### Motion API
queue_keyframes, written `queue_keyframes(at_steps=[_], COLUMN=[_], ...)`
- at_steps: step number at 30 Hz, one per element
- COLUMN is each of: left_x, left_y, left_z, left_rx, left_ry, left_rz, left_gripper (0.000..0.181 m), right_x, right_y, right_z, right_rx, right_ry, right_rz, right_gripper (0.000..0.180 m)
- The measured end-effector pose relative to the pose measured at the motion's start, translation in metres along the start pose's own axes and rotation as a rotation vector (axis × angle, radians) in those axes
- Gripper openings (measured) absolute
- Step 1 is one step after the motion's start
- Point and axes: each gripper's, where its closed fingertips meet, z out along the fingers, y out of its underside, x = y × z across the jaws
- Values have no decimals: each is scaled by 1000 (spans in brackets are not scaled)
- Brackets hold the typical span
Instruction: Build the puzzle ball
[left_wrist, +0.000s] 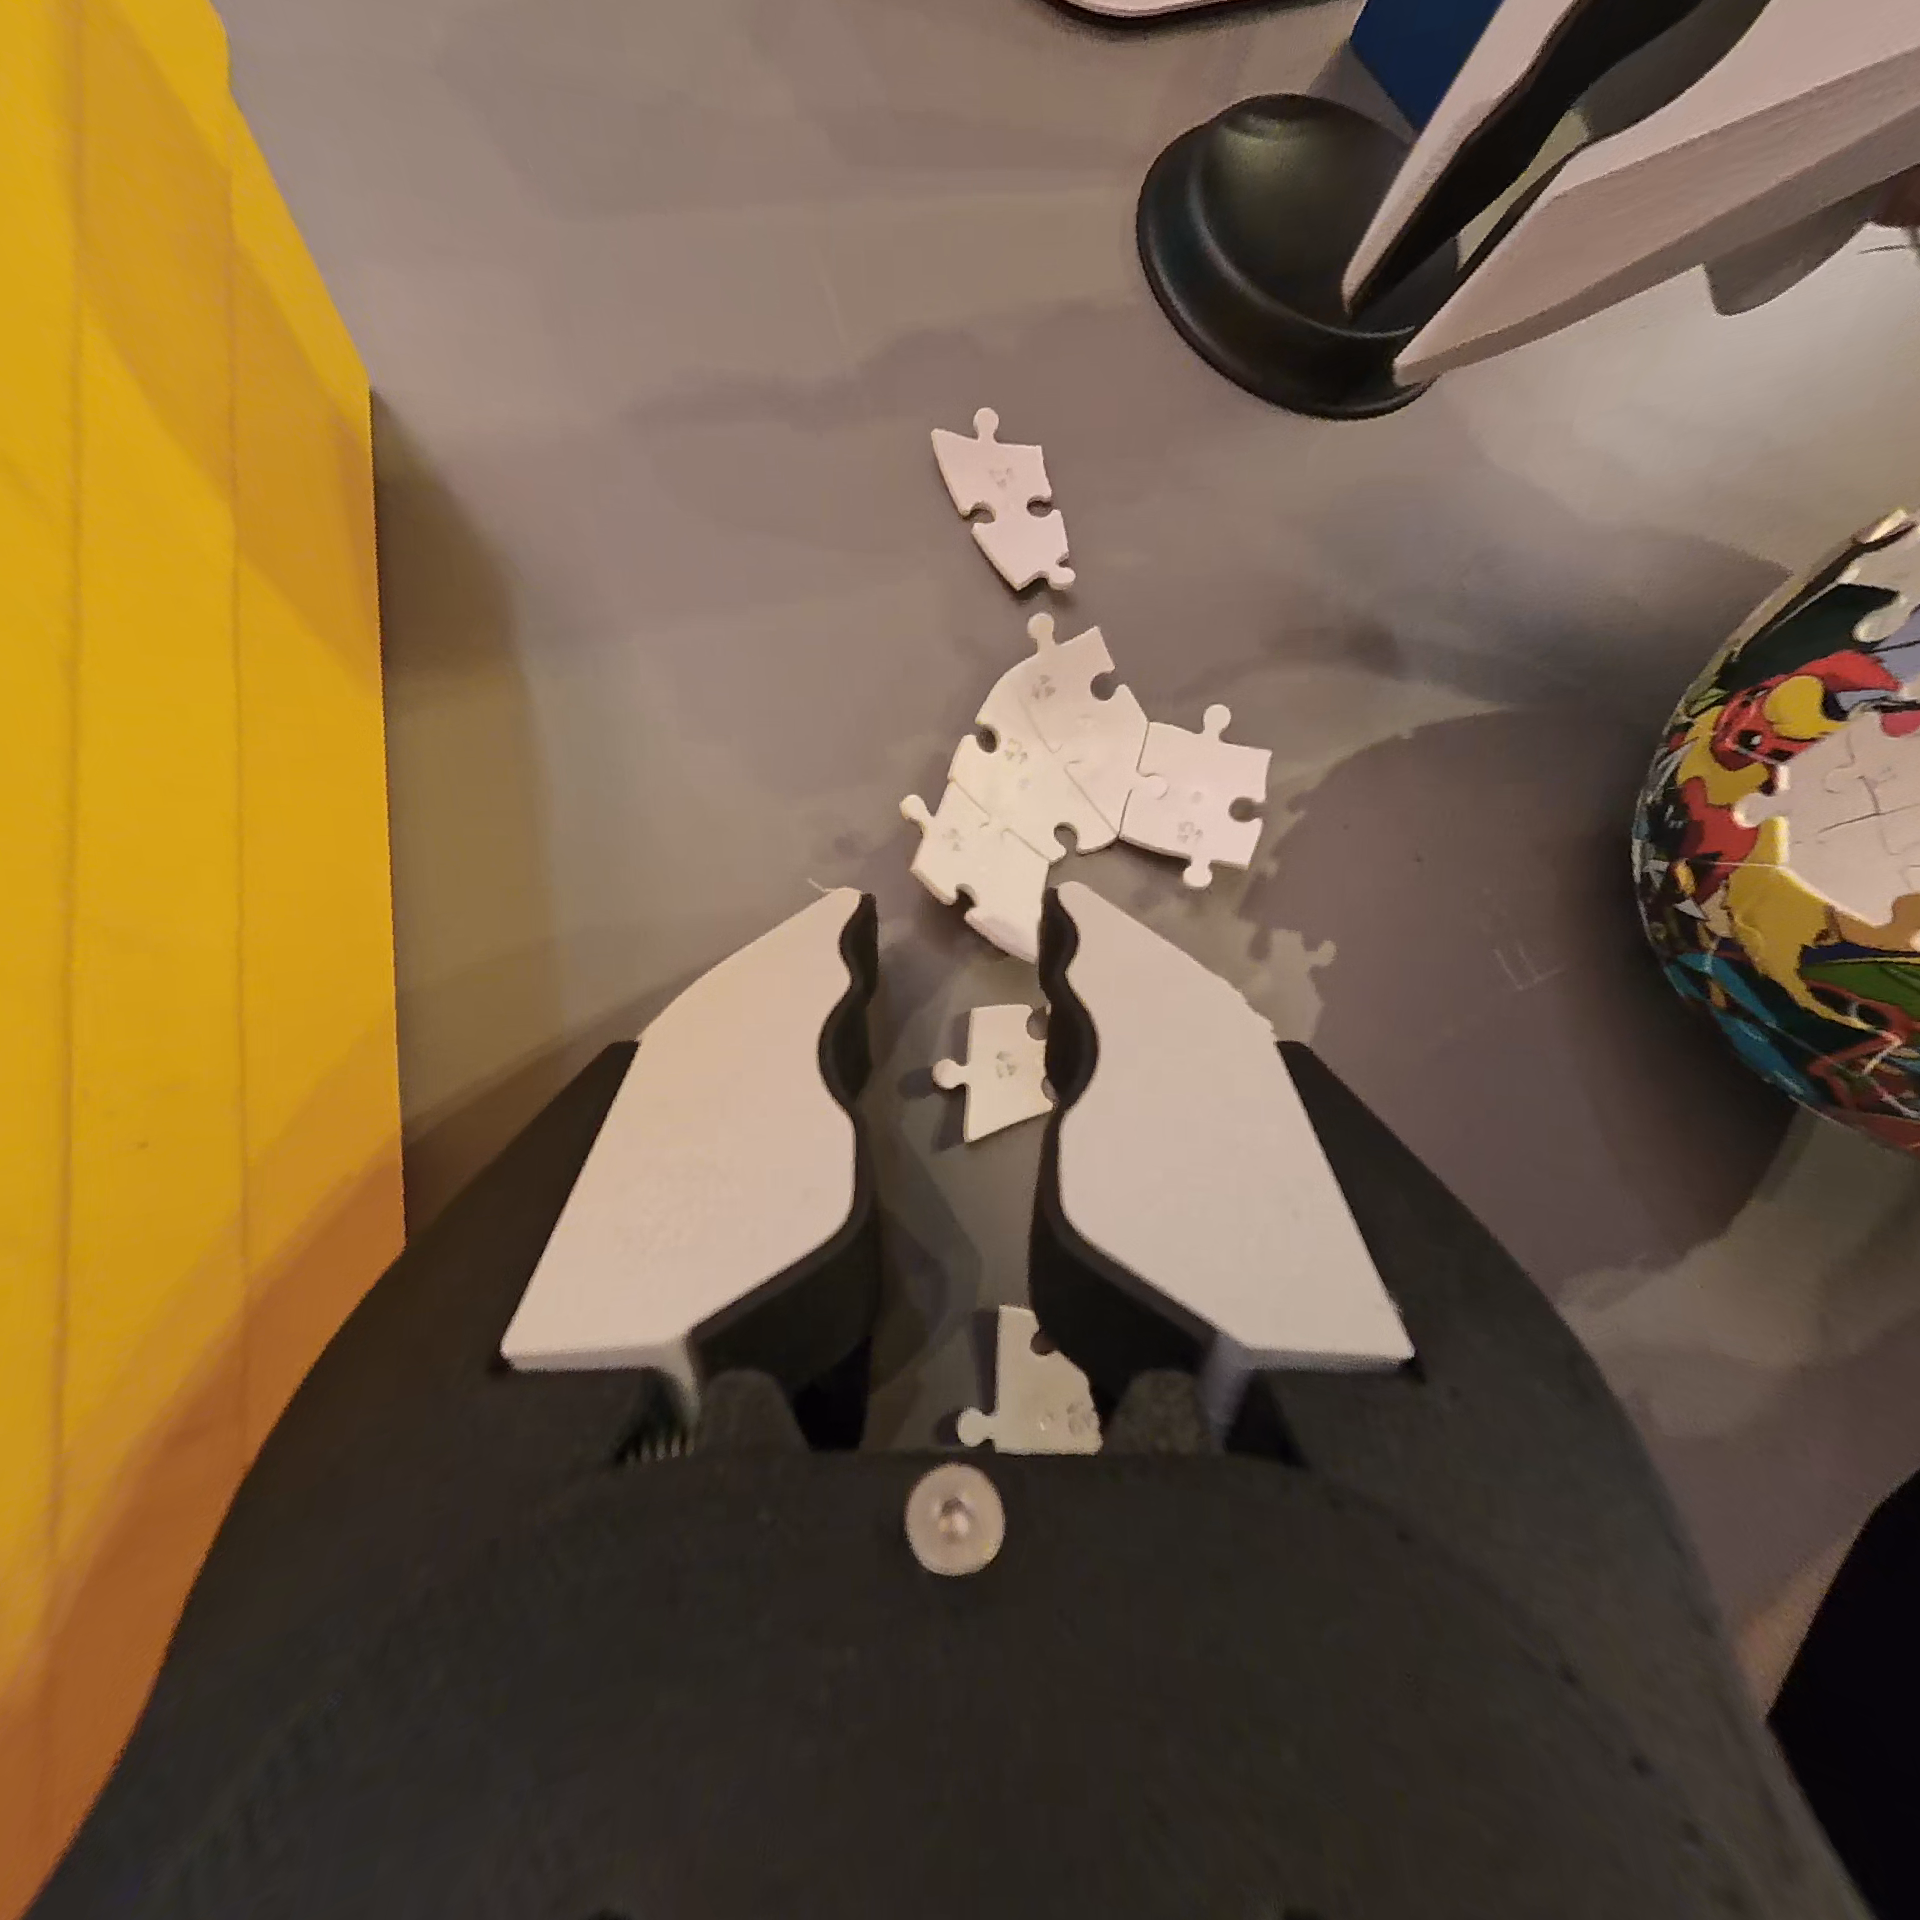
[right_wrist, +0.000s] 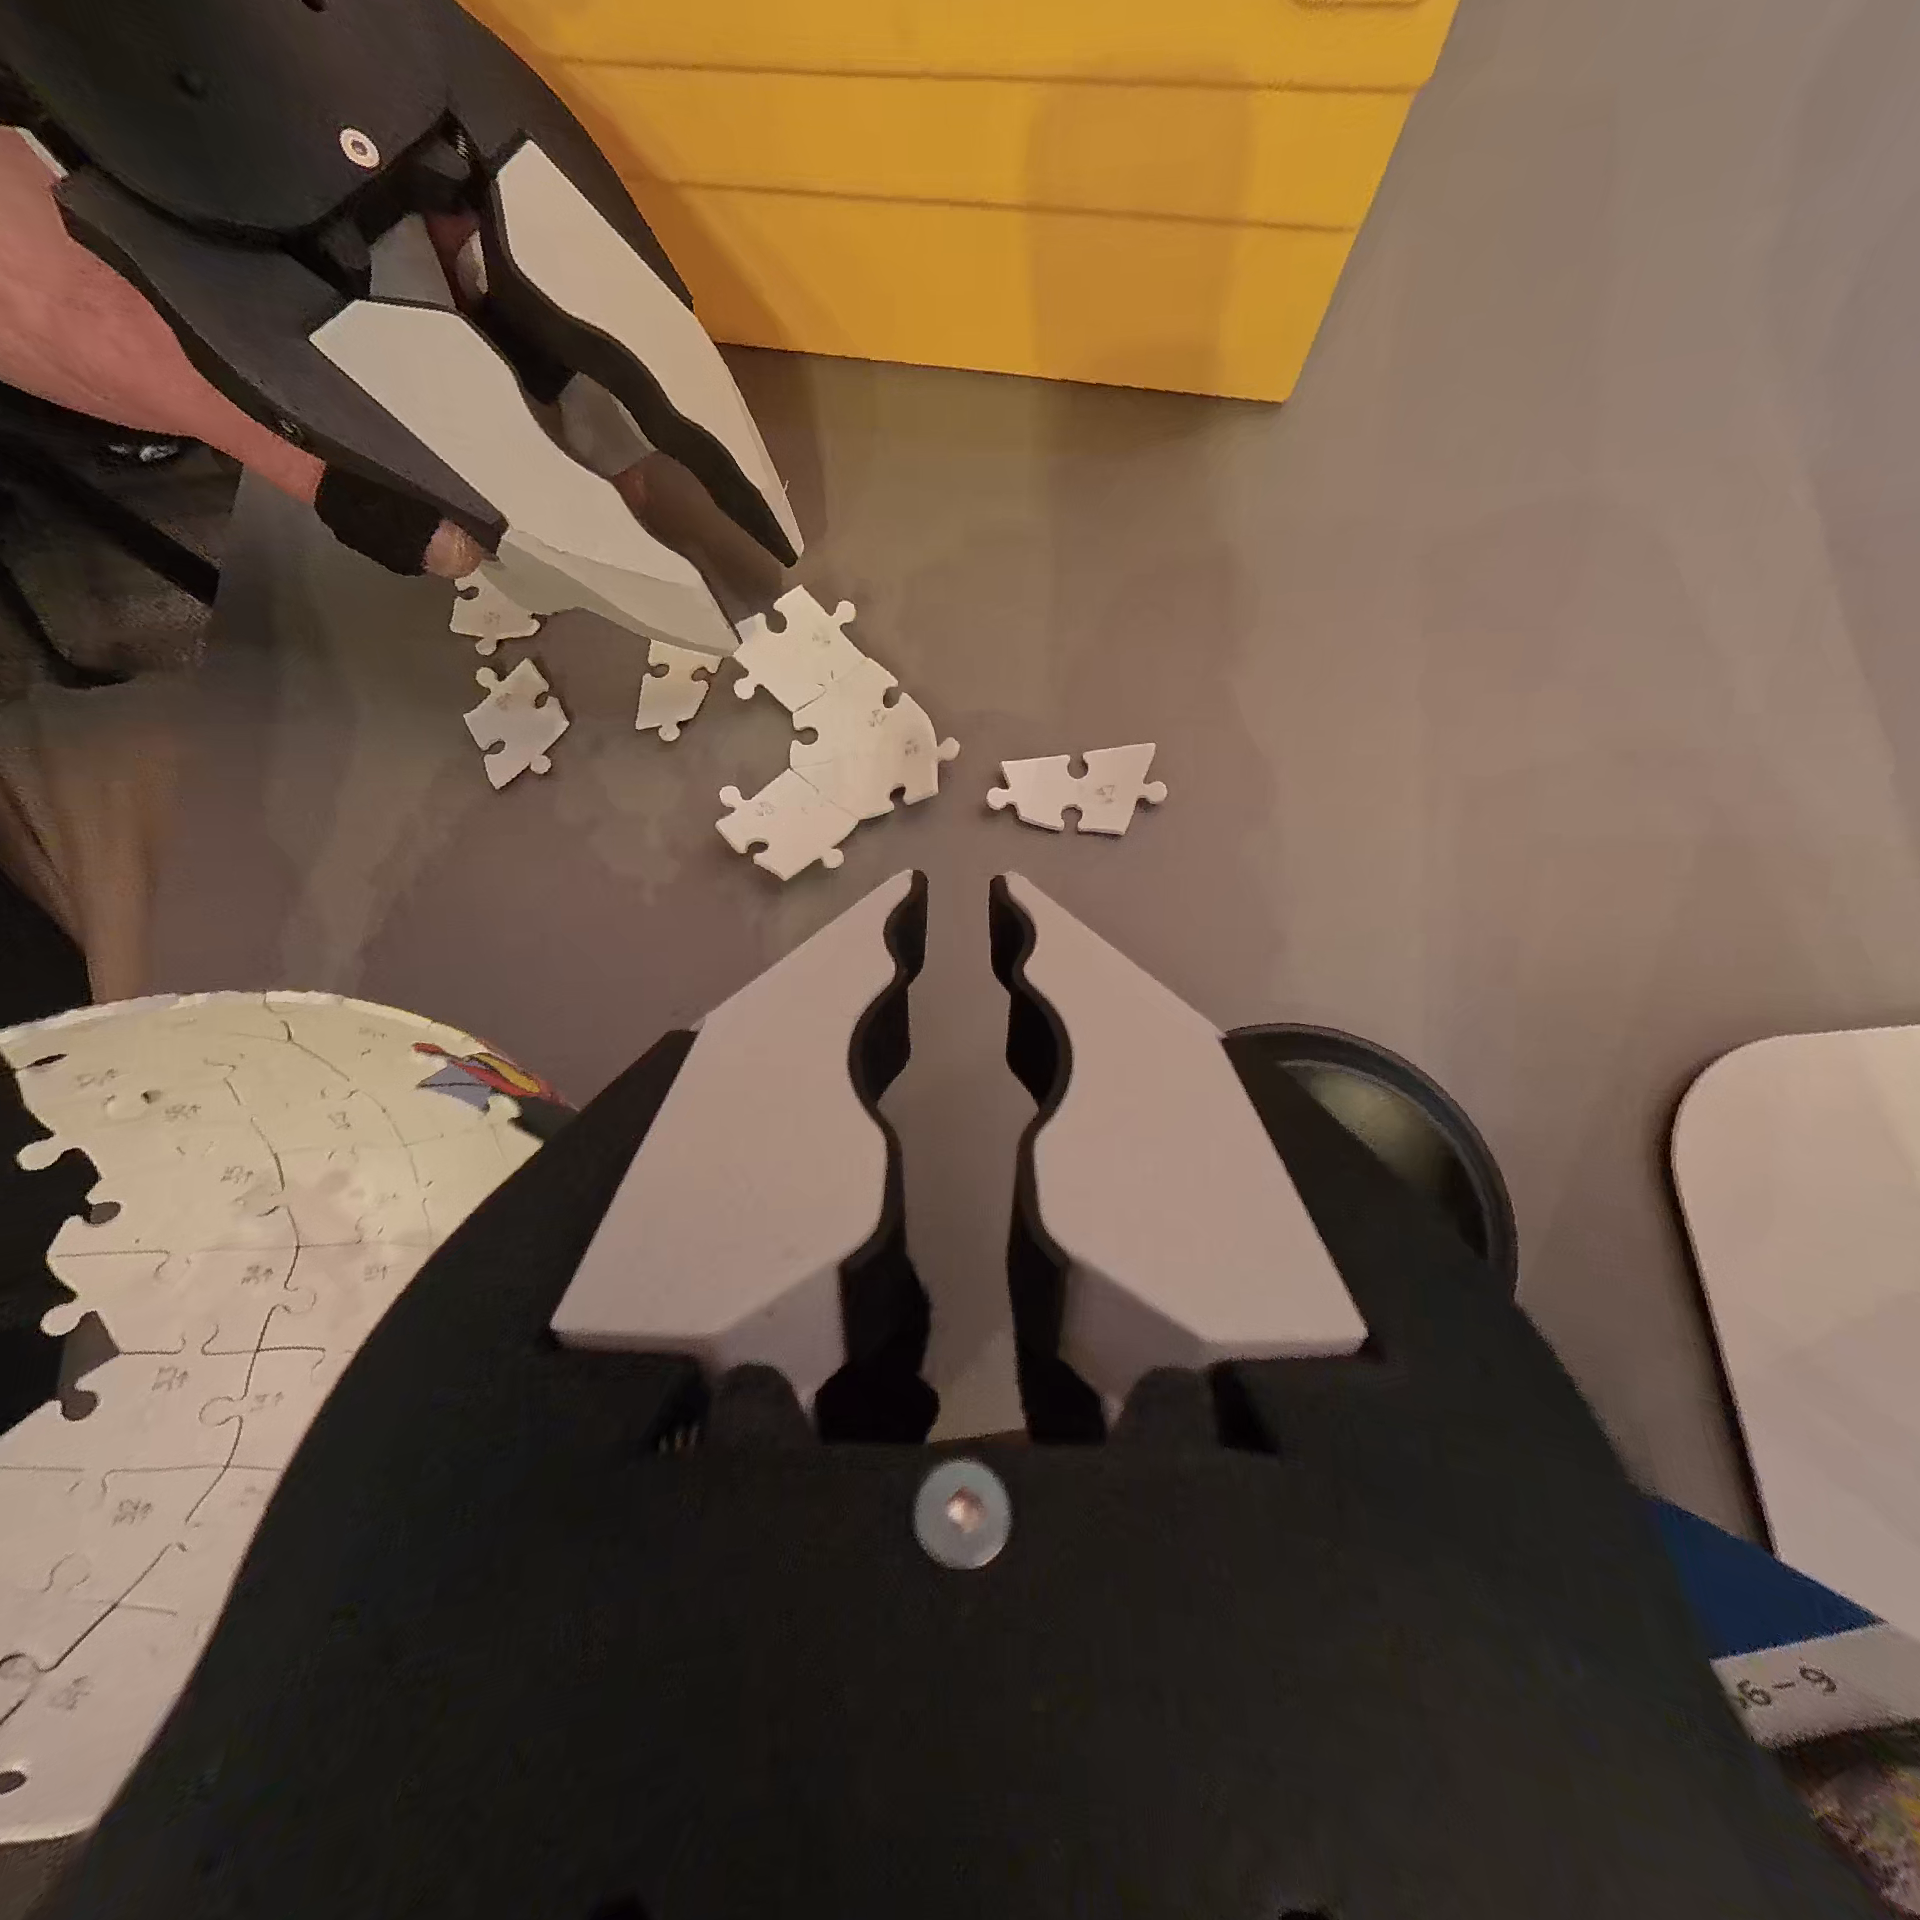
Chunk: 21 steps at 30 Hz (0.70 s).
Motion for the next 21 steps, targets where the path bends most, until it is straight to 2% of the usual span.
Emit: queue_keyframes(at_steps=[21], left_x=[-4], left_y=[1], left_z=[-5], left_rx=[2], left_ry=[13], left_rz=[2], left_gripper=[24], right_x=[16], right_y=[5], right_z=[9], right_rx=[9], right_ry=[31], right_rz=[75], right_gripper=[16])
